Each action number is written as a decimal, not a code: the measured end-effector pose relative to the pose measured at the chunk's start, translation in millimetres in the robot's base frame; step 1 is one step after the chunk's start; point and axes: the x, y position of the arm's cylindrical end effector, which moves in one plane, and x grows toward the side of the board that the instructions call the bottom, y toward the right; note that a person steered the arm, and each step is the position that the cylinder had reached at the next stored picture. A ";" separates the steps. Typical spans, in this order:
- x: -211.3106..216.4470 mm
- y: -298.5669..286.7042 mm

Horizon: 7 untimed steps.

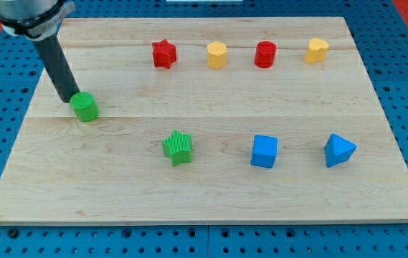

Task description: Push the green circle to the left of green star

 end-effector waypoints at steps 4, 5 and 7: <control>2.2 31.2; 16.4 47.1; 36.8 46.2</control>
